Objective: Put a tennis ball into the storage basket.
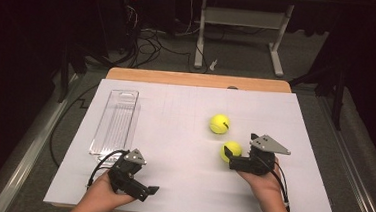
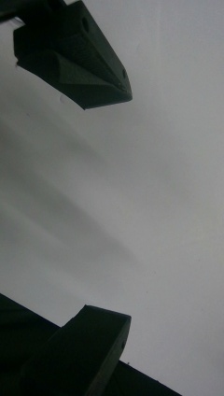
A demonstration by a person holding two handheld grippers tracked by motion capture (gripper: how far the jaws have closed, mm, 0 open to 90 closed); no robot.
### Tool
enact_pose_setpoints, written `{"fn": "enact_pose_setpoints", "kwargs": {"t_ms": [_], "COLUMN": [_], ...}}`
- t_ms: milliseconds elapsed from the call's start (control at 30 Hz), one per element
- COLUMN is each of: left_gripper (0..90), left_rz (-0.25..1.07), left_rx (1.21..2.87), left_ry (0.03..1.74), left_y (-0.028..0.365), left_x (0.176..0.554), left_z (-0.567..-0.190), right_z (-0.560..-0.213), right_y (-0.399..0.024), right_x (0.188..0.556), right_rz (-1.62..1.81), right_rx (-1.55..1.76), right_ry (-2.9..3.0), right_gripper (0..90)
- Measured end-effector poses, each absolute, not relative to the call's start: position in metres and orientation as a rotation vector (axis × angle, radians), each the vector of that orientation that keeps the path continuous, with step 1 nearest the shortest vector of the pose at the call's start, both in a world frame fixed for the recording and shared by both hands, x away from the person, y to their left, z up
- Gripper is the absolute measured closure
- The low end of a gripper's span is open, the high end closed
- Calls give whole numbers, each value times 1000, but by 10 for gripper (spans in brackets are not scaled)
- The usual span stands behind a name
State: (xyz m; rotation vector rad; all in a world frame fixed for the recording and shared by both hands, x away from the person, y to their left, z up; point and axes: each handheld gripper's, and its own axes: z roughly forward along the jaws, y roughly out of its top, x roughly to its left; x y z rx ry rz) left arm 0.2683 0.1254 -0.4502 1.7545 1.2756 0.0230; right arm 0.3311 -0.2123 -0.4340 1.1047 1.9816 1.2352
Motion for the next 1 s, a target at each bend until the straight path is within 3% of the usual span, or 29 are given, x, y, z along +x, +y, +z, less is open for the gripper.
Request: {"fn": "enact_pose_setpoints", "kwargs": {"t_ms": [333,1000], "left_gripper": [7,7], "left_rz": [21,29], "left_rx": [1752,1746], "left_ry": [1266,1266], "left_y": [124,126], "left_x": [268,268], "left_z": [-449,-449], "right_z": [-451,-468], "right_y": [-204,-205], "right_x": [340,346], "right_rz": [1184,1138], "right_rx": [1169,1232], "right_ry": [2071,2190], "right_gripper": [40,262]}}
